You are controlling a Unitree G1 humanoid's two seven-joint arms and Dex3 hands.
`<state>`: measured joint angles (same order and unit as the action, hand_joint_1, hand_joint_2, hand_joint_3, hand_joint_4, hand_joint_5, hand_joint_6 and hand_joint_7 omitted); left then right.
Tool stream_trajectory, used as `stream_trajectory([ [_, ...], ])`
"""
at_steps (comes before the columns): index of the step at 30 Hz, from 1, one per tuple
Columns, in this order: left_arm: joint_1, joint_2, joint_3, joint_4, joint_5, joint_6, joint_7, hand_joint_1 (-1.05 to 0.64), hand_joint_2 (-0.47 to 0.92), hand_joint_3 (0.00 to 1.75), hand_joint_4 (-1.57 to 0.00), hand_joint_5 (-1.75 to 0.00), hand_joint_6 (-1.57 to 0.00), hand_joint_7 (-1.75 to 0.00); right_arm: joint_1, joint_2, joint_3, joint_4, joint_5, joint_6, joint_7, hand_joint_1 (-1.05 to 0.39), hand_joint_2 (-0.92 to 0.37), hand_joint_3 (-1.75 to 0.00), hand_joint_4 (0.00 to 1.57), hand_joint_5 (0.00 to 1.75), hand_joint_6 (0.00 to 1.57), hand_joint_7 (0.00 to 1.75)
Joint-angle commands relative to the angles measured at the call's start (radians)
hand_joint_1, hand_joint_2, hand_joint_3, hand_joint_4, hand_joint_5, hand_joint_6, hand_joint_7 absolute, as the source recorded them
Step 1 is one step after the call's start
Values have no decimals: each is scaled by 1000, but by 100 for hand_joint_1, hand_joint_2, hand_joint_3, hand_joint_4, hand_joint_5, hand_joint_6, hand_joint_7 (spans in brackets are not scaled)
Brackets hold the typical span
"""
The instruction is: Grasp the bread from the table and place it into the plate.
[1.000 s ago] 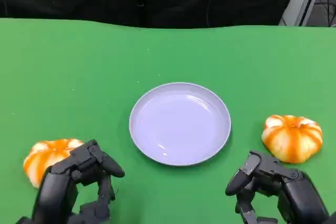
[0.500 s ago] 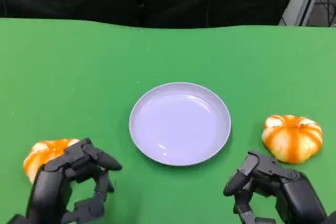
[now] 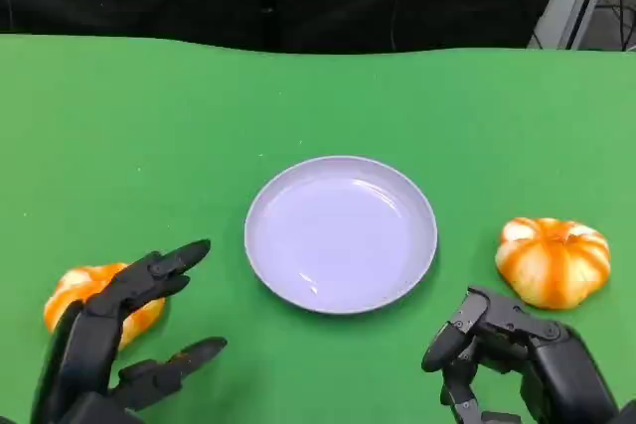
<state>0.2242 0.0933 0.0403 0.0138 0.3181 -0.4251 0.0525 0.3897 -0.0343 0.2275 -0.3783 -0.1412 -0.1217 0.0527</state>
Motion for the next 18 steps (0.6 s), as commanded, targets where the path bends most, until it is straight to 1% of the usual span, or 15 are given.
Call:
stream_trajectory([
  [1,-13,138,-17,-43,402,161,132,-55,92,6,-7,-44,-33,-1,9,7,5,-14,8,5,-8,4,-44,-127,71,167,72,137],
  [2,-16,148,-25,-46,437,183,136,-57,92,6,-4,-43,-31,0,8,8,5,-16,8,7,-8,4,-45,-126,71,167,72,137],
  [3,-18,155,-33,-48,463,202,140,-58,92,7,-2,-37,-27,0,8,9,5,-18,7,10,-8,3,-45,-125,71,167,72,137],
  [4,-23,166,-44,-50,497,228,145,-59,92,7,-1,-35,-25,0,7,10,6,-21,5,14,-8,3,-45,-125,71,167,72,138],
  [5,-27,177,-56,-56,531,261,138,-60,92,8,0,-28,-22,-1,7,11,6,-22,2,17,-9,2,-46,-124,71,167,72,137],
  [6,-29,183,-66,-61,551,286,134,-62,92,11,0,-16,-17,-1,6,11,6,-22,0,18,-10,2,-46,-124,71,167,72,137],
  [8,-31,191,-80,-68,566,316,131,-63,92,14,0,-9,-14,-2,5,11,7,-23,-1,21,-11,2,-46,-123,71,166,72,137],
  [10,-45,196,-103,-88,612,386,101,-64,92,14,0,-3,-11,-1,0,8,5,-15,-1,13,-9,4,-46,-124,71,166,72,138],
  [12,-51,201,-120,-101,631,427,88,-65,92,14,0,-1,-10,-1,-3,6,4,-11,-1,10,-8,5,-45,-125,71,166,73,138],
  [15,-88,207,-148,-111,686,533,16,-65,92,14,-1,-1,-9,-1,-4,8,5,-10,1,12,-8,5,-45,-126,72,166,73,138],
  [17,-111,208,-161,-99,693,579,-19,-64,92,14,-2,-1,-9,-1,-4,9,4,-9,7,11,-7,5,-45,-126,72,166,73,137],
  [18,-125,207,-167,-85,689,598,-31,-64,92,14,-6,-3,-11,-2,-4,9,3,-9,10,11,-6,5,-45,-126,72,166,73,137],
])
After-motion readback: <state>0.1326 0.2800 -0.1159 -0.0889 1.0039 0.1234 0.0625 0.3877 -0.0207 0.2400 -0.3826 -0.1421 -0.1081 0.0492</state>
